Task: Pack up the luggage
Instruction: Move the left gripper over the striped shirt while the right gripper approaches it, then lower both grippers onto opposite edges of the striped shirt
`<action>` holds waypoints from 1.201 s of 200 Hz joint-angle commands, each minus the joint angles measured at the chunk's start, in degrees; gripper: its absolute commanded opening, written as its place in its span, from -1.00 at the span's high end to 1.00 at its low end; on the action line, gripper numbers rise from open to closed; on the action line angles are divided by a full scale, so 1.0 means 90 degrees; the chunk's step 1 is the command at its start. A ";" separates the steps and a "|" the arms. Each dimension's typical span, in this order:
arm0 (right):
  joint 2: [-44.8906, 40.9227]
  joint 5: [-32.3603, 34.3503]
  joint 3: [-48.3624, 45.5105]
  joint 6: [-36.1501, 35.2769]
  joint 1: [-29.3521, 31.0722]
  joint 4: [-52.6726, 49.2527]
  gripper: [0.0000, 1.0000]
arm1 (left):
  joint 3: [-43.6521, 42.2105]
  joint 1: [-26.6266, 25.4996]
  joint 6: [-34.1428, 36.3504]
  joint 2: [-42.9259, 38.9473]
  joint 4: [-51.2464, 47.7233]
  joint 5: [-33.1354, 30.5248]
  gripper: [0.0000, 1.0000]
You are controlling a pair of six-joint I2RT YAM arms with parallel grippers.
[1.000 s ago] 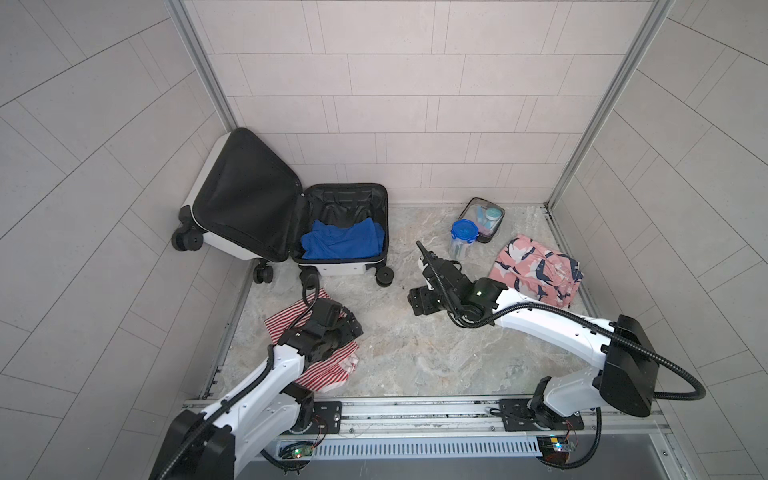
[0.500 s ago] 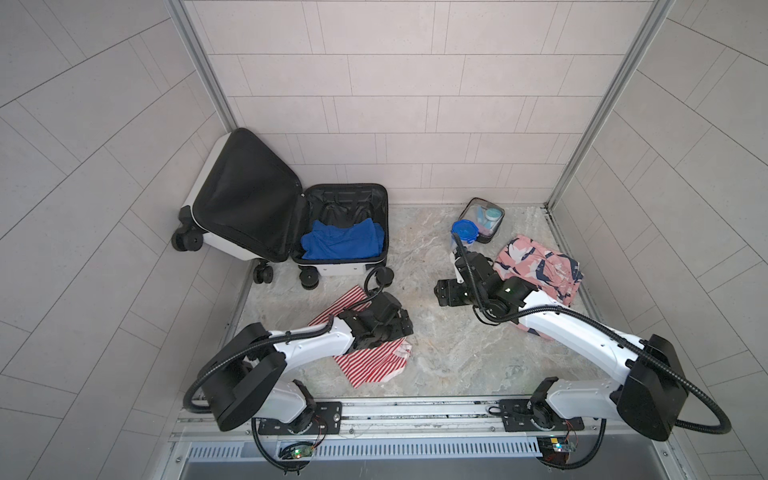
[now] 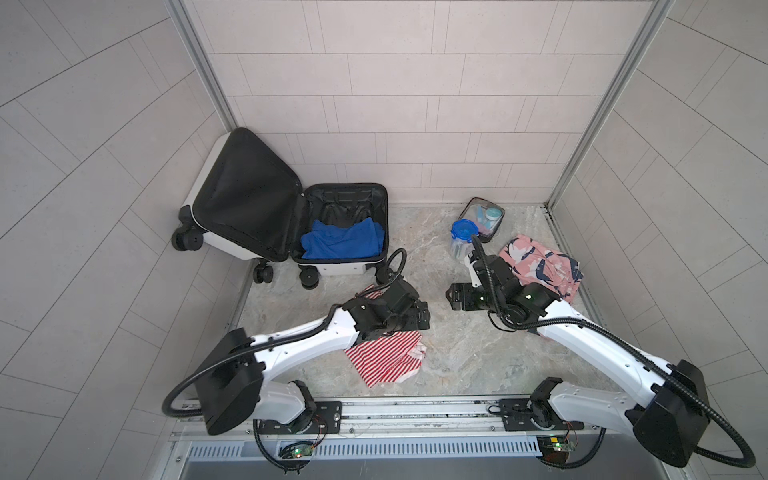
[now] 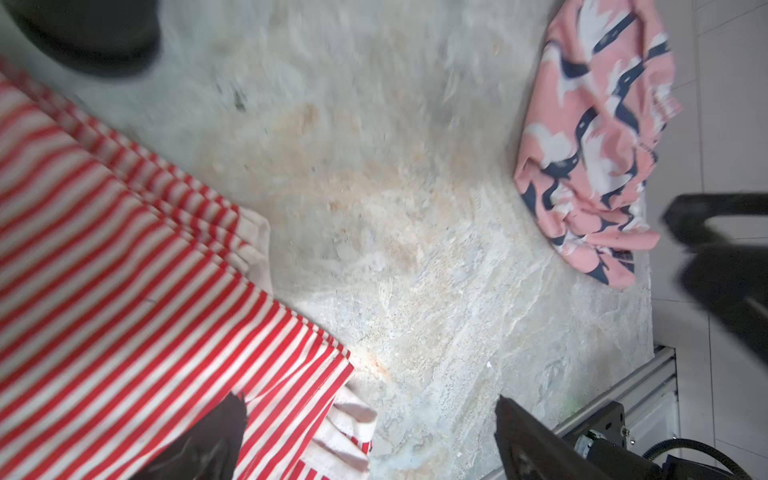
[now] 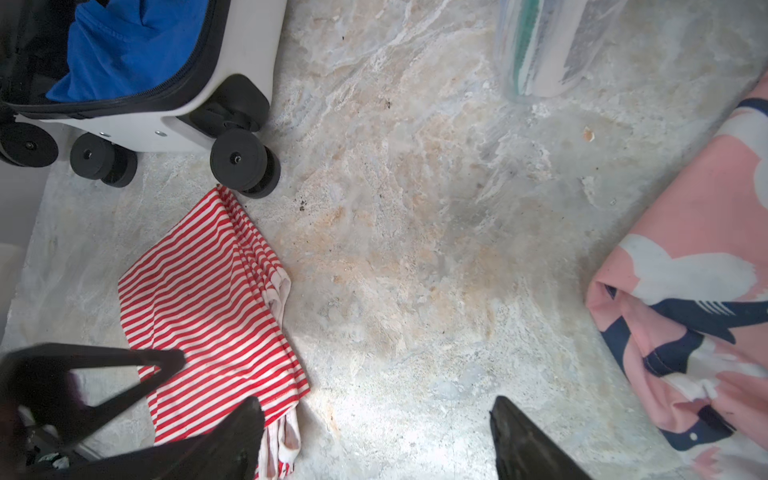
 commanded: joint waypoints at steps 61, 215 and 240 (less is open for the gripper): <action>-0.0249 0.0109 -0.0817 0.1095 0.1106 0.0304 -0.73 | -0.0246 0.2131 0.1596 -0.0962 -0.1663 -0.0378 -1.00; 0.1795 0.0009 -0.1186 0.2634 0.3174 0.2207 -0.31 | -0.0964 0.3176 0.2133 0.0604 -0.0843 0.0013 -0.89; 0.2052 -0.0106 -0.1251 0.2707 0.3178 0.2444 -0.26 | -0.1079 0.3179 0.2114 0.0712 -0.0725 0.0067 -0.85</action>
